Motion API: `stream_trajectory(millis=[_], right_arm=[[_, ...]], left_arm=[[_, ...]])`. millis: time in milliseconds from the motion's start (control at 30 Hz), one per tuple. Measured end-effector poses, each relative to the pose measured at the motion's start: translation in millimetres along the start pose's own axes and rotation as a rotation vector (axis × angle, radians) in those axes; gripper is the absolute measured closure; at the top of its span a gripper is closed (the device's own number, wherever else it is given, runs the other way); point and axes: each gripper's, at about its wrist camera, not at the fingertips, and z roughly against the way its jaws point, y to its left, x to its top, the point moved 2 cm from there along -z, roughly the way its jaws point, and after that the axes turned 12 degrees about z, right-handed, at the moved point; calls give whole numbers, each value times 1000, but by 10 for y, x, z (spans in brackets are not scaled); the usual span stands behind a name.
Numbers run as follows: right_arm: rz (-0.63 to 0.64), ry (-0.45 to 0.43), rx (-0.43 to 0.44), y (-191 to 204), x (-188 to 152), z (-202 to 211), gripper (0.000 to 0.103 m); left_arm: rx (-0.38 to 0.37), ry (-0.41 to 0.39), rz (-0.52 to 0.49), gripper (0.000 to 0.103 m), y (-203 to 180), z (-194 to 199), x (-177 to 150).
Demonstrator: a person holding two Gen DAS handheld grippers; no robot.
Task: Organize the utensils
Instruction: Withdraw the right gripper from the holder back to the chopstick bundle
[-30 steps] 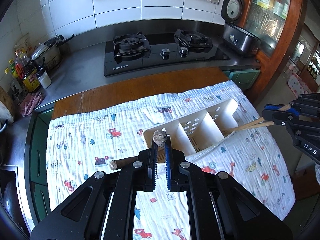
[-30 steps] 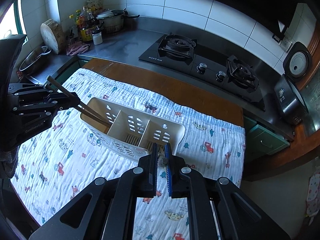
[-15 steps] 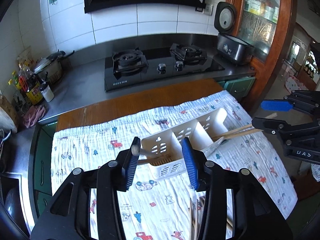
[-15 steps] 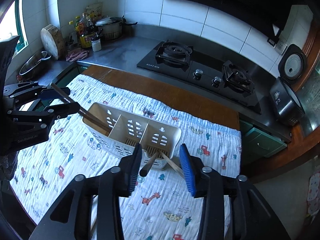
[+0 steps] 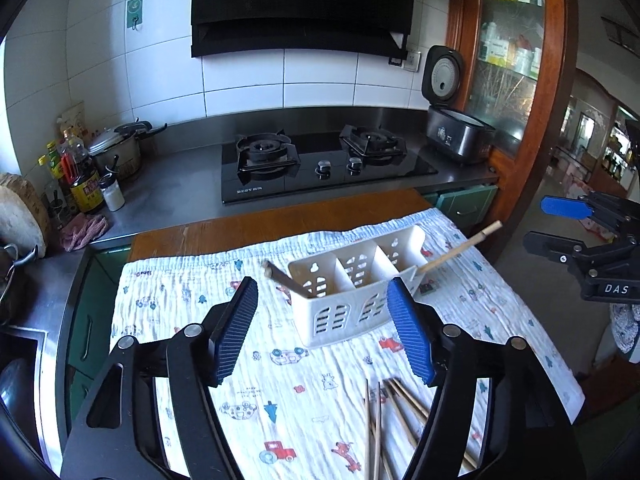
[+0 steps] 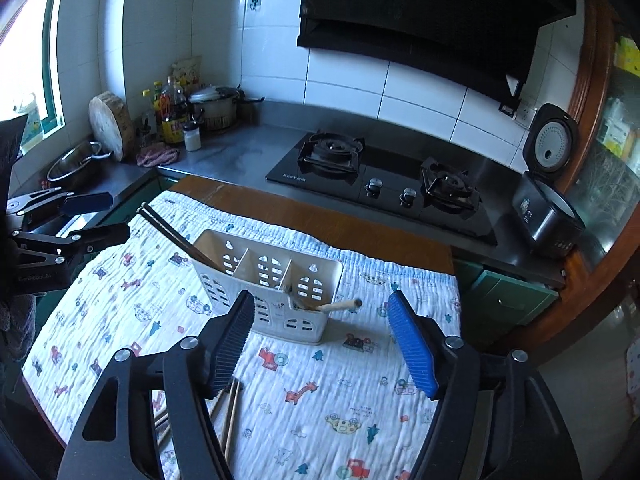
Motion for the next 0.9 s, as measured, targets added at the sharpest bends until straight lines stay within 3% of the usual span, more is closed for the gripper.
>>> stream_trajectory(millis=[167,333,600,900], right_arm=[[-16,-93,-24,78,-297,303,28],[-37,-148,-21,248,-774,452,19],[-101,-139,-22,515,-1577,179,14],[-199,-130,-37,537,-1990,-102,13]], left_arm=[[5,-64,9,26,57,292,-342],[10,-64,41,26,210,390,-847],[63,11,123,23,619,114,-1559],[118,44,177,23,904,-185,-1978]])
